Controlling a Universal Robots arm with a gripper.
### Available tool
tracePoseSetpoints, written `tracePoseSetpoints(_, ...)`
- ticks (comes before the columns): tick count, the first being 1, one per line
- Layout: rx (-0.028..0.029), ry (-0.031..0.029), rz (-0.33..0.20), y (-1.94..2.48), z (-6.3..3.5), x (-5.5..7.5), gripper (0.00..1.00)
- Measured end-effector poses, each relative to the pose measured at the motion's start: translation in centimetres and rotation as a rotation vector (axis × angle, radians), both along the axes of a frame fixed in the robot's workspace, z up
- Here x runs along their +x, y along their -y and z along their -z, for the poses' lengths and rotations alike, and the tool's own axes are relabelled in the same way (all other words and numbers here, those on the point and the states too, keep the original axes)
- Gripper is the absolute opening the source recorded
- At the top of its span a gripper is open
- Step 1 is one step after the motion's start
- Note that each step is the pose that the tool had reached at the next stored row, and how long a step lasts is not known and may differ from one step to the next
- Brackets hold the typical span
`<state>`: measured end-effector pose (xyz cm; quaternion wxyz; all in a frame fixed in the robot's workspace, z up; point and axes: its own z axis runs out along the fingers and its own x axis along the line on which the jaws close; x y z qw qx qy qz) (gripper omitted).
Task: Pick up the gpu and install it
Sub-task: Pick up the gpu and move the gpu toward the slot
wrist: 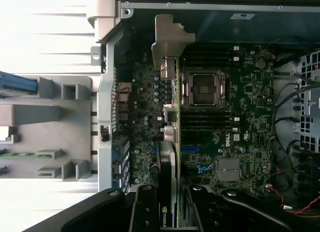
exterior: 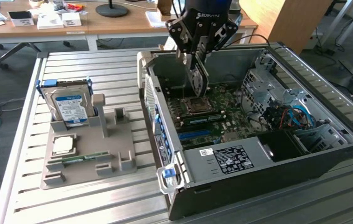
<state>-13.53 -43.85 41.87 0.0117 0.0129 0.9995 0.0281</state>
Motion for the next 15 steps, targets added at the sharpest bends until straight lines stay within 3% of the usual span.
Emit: tracePoseSetpoints(15,0.0008,0.0,-0.001,0.0,0.0,2.7,0.27)
